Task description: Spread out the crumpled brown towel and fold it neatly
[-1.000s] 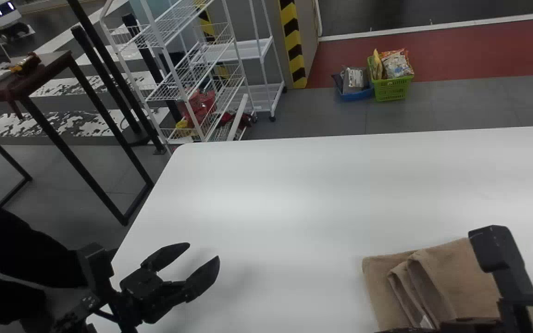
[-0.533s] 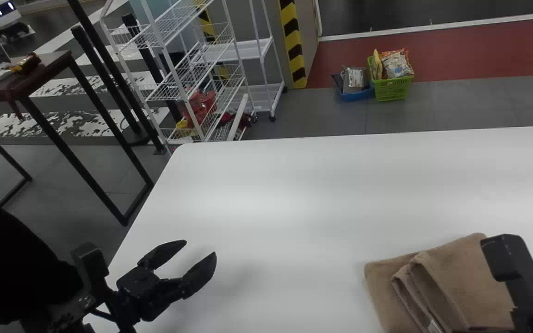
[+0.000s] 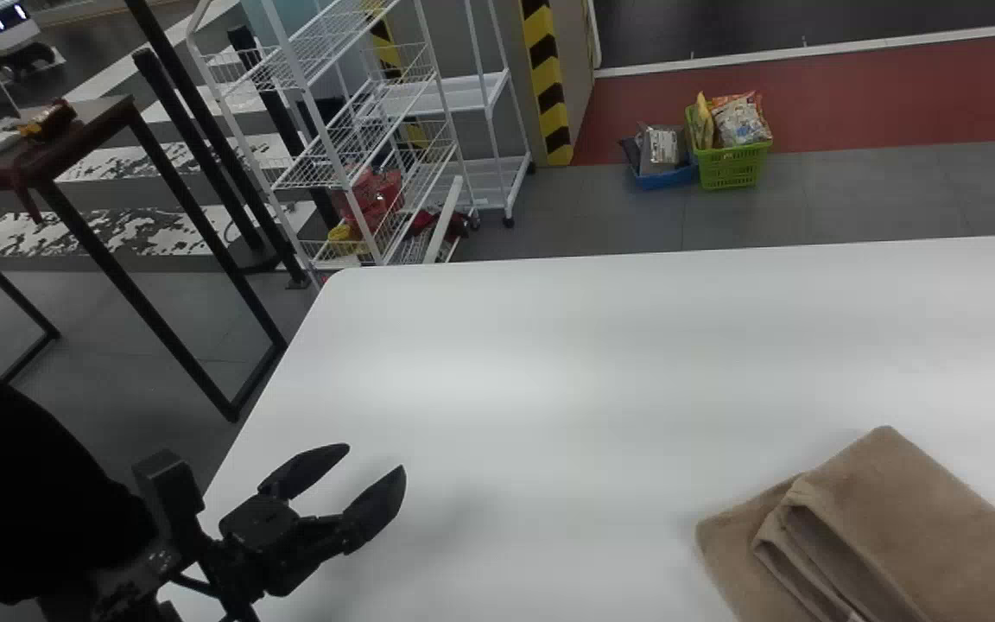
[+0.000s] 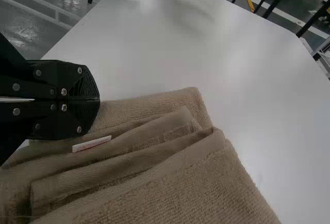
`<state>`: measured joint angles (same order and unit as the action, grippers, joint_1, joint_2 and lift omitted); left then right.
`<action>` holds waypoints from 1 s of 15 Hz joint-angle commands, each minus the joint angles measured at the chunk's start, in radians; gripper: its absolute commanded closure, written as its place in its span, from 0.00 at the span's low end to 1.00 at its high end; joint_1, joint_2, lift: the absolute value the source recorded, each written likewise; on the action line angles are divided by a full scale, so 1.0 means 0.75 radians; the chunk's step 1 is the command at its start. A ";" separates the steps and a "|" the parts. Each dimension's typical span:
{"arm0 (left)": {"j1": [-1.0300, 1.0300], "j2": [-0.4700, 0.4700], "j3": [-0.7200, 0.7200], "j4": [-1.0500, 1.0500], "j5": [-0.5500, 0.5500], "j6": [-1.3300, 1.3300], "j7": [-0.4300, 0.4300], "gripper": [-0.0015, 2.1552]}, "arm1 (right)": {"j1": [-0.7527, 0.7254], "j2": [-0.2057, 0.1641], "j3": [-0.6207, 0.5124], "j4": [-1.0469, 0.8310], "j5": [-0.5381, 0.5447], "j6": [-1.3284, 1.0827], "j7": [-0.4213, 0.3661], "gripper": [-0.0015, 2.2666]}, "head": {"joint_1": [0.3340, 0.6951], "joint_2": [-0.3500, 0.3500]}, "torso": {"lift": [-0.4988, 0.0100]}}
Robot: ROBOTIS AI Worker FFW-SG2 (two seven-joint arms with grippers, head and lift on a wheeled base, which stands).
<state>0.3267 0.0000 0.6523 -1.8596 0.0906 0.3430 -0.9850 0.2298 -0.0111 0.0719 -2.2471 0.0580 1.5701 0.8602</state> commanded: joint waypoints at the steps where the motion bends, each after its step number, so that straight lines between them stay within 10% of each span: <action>1: 0.000 -0.003 -0.005 -0.004 -0.002 0.000 0.000 0.03 | 0.043 -0.016 -0.051 -0.035 0.023 0.003 0.021 0.99 | 1.00 1.00 | 0.73; 15: 0.000 -0.003 -0.035 0.000 -0.025 0.000 0.017 0.03 | 0.095 -0.032 -0.474 -0.076 0.139 0.003 0.168 0.99 | 1.00 0.92 | 0.73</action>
<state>0.3267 0.0000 0.6291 -1.8595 0.0733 0.3429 -0.9737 0.3001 -0.0318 -0.2554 -2.3041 0.1584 1.5701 0.9860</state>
